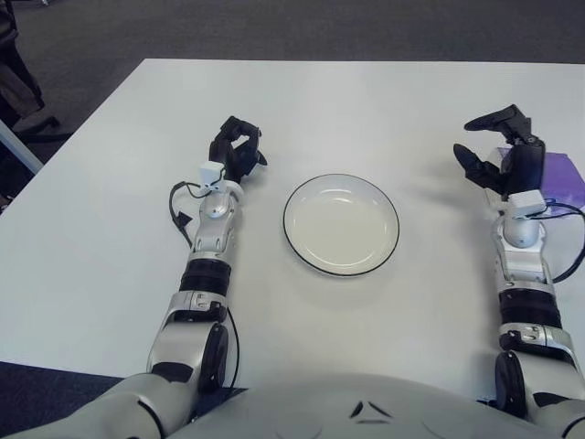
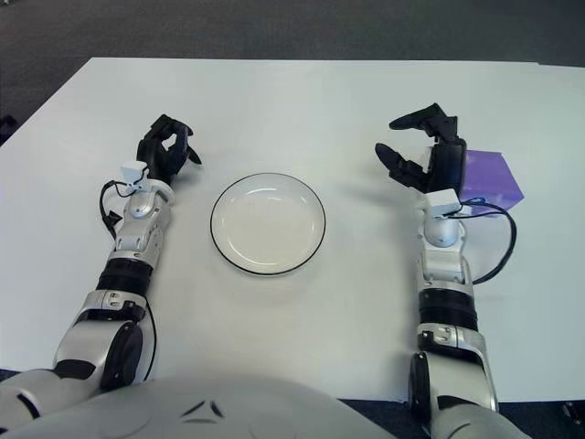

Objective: Put the tissue paper into the plate.

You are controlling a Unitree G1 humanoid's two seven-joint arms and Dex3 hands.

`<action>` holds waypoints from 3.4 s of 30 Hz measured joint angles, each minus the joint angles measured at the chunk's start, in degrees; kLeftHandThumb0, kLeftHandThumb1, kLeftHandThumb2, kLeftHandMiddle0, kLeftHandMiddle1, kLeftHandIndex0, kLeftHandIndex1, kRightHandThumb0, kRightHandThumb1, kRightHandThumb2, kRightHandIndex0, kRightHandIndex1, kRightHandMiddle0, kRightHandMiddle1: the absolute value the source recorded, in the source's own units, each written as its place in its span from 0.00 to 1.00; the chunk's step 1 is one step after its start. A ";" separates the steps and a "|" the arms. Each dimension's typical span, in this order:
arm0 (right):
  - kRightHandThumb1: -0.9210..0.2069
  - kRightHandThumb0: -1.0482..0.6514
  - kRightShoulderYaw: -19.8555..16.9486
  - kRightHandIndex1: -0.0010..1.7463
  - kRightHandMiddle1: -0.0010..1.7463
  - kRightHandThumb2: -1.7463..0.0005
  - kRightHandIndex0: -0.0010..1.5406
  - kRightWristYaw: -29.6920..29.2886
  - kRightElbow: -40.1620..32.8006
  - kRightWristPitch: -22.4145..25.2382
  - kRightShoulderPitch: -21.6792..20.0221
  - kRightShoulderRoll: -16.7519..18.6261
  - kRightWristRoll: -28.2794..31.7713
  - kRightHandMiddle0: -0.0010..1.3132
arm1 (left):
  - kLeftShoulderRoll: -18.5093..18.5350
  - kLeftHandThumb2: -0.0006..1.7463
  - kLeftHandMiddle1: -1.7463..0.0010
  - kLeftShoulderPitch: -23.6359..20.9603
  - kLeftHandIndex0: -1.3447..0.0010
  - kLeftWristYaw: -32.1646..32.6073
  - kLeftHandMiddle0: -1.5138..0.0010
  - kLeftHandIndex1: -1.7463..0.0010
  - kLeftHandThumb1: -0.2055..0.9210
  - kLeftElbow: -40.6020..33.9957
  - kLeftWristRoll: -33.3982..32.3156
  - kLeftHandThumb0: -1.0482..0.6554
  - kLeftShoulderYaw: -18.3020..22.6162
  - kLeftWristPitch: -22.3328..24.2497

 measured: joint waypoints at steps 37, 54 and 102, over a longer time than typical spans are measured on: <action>0.00 0.13 -3.25 0.00 0.07 0.76 0.20 8.98 -8.45 8.05 11.27 -29.30 -21.15 0.17 | 0.48 0.23 0.00 -0.41 0.53 -1.81 0.37 0.00 1.00 1.75 -0.23 0.45 0.83 -1.75; 0.00 0.00 -3.32 0.00 0.00 0.62 0.00 24.81 -12.73 19.42 15.54 -31.44 -16.17 0.00 | 0.72 0.23 0.00 -0.41 0.53 -2.36 0.37 0.00 1.00 1.72 -0.29 0.45 0.89 -1.71; 0.00 0.00 13.36 0.00 0.00 0.73 0.00 16.99 18.46 19.09 -3.94 -30.20 -16.81 0.00 | 0.70 0.22 0.00 -0.37 0.52 -3.31 0.38 0.00 1.00 2.55 -0.70 0.45 1.78 -2.73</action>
